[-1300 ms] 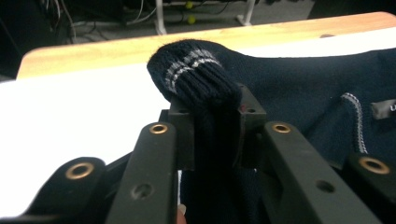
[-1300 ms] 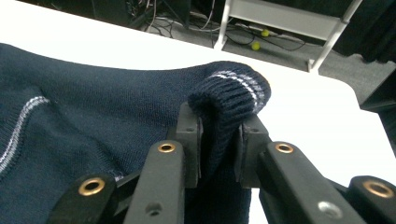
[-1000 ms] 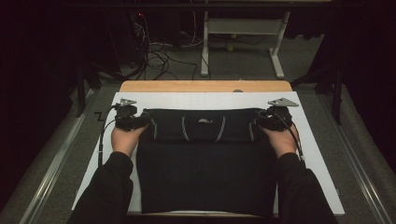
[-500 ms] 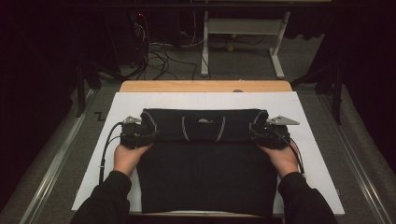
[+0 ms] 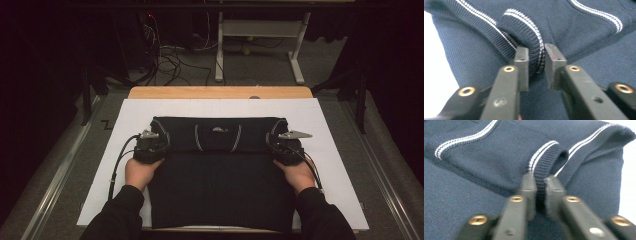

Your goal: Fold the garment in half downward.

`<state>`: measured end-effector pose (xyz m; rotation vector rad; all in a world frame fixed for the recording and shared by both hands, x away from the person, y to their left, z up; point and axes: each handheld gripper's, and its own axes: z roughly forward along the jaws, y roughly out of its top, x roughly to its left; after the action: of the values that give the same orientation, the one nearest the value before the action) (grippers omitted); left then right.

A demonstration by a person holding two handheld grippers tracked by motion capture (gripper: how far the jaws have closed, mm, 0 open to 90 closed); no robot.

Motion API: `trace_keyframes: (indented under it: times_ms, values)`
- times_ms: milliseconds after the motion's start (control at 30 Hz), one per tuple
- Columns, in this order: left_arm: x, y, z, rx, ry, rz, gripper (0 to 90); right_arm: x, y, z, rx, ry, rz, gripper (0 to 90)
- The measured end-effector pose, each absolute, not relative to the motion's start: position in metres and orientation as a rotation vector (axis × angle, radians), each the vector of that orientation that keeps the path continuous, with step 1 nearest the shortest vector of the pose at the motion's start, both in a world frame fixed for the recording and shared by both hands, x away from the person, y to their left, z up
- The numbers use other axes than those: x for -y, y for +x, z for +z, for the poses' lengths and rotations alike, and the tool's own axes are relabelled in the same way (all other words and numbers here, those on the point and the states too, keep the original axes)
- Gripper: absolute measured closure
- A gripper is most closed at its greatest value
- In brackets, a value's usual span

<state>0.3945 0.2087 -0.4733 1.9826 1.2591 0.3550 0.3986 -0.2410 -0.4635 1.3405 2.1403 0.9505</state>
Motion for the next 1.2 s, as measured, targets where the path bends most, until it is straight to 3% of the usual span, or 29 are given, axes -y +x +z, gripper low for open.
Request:
trace_keyframes:
  times_ms: [567, 1200]
  values:
    - [-0.213, 0.359, -0.440, -1.169, 1.865, 0.391, 76.6, 0.248, 0.363, -0.436, -2.078, 1.197, 1.081, 83.8]
    - [-0.221, 0.310, -0.443, -1.071, 1.888, 0.369, 76.3, 0.264, 0.311, -0.442, -2.030, 1.120, 1.191, 83.7]
